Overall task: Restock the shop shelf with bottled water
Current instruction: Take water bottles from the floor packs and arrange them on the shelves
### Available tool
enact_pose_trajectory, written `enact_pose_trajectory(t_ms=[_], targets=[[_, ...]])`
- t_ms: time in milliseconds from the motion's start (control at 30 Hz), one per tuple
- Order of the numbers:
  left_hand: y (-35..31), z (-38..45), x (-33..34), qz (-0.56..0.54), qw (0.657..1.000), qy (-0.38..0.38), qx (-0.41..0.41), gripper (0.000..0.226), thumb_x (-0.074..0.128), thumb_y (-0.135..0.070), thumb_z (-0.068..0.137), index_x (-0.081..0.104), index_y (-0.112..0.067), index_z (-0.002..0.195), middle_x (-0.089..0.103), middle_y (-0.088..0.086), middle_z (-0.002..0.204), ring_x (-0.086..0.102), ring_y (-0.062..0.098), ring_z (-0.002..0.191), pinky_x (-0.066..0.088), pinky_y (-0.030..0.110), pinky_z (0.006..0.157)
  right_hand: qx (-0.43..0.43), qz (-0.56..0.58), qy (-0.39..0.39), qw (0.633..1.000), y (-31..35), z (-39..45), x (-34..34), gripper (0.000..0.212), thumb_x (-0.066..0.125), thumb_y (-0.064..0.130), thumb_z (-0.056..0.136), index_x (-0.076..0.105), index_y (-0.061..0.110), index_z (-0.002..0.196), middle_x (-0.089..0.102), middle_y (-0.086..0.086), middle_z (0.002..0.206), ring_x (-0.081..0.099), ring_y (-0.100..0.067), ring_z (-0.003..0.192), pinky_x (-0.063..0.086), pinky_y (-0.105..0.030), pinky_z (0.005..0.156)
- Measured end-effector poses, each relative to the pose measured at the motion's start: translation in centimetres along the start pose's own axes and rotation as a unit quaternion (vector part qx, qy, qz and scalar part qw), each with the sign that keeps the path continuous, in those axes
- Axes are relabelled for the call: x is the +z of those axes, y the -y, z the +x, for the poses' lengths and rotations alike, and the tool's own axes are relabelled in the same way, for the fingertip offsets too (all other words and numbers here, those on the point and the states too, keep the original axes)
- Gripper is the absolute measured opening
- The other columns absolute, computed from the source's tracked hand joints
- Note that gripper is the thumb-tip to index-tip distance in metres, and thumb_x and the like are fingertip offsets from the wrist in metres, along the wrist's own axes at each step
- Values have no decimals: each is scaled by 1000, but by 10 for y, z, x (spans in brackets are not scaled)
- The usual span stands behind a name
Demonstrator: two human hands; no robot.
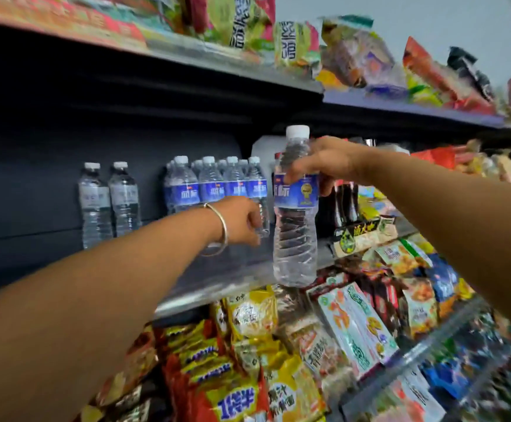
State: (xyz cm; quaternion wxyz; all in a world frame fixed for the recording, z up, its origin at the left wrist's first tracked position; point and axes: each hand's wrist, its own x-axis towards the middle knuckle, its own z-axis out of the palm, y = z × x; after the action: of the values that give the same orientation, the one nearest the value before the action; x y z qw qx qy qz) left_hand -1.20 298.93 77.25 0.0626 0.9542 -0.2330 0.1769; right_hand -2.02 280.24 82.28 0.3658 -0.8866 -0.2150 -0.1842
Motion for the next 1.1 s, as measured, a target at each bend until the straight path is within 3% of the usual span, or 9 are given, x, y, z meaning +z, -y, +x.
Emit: enact_pose_trajectory(t_ms=[133, 233, 367, 500, 633, 800, 967, 1033, 1100], targets=[[45, 24, -13, -13, 998, -21, -56, 26, 71, -13, 77, 64, -9, 102, 65, 6, 98, 61, 21, 92, 49, 33, 90, -33, 20, 6, 999, 11, 65, 7, 22, 72, 22, 72, 66, 2, 76, 62, -12, 68, 59, -22, 53, 48, -26, 51], [74, 38, -14, -26, 995, -19, -96, 22, 72, -14, 77, 64, -11, 98, 60, -2, 86, 57, 16, 84, 50, 32, 89, -57, 33, 29, 997, 14, 107, 23, 27, 72, 26, 71, 68, 1, 84, 65, -13, 74, 63, -26, 64, 53, -29, 57], [111, 48, -5, -33, 989, -16, -144, 23, 72, -10, 77, 65, -7, 98, 59, -3, 80, 55, 12, 77, 47, 26, 81, -86, 34, 70, 993, 13, 152, 59, 32, 73, 29, 70, 69, 0, 82, 67, -15, 75, 64, -24, 59, 53, -26, 53], [142, 47, 7, -41, 981, -8, -191, 20, 73, -10, 76, 64, -9, 93, 62, 2, 84, 59, 17, 84, 50, 32, 86, -103, 38, 97, 989, 7, 183, 98, 30, 74, 32, 71, 61, 5, 65, 57, -10, 62, 59, -22, 53, 52, -29, 57], [160, 43, 16, -26, 975, 1, -220, 17, 75, -14, 74, 59, -19, 74, 60, -4, 75, 56, 14, 80, 48, 28, 83, -119, 47, 118, 985, 4, 199, 121, 32, 73, 31, 74, 57, 10, 56, 55, -4, 50, 56, -14, 42, 46, -17, 47], [170, 42, 16, -27, 972, 5, -234, 19, 77, -17, 73, 59, -15, 81, 63, 2, 86, 60, 18, 86, 51, 33, 87, -133, 77, 149, 977, 4, 214, 134, 24, 72, 31, 74, 65, 8, 73, 65, -9, 68, 60, -21, 60, 53, -30, 66], [171, 40, 16, -25, 971, 5, -238, 28, 78, -22, 72, 64, -7, 92, 63, -1, 84, 61, 19, 87, 50, 32, 86, -129, 103, 163, 973, 2, 218, 141, 20, 72, 27, 76, 63, 11, 83, 66, -8, 74, 61, -22, 70, 53, -31, 69], [170, 40, 16, -24, 970, 6, -242, 34, 78, -25, 72, 65, -5, 96, 64, 2, 88, 60, 18, 86, 50, 31, 85, -125, 118, 169, 970, 3, 216, 140, 31, 73, 26, 75, 60, 9, 98, 67, -12, 86, 62, -22, 76, 54, -34, 73], [168, 39, 15, -22, 969, 13, -244, 35, 77, -26, 73, 65, -4, 96, 64, 2, 87, 58, 16, 82, 49, 28, 78, -123, 120, 176, 969, 4, 212, 140, 37, 75, 31, 75, 59, 8, 99, 67, -14, 92, 63, -24, 79, 56, -37, 79]])
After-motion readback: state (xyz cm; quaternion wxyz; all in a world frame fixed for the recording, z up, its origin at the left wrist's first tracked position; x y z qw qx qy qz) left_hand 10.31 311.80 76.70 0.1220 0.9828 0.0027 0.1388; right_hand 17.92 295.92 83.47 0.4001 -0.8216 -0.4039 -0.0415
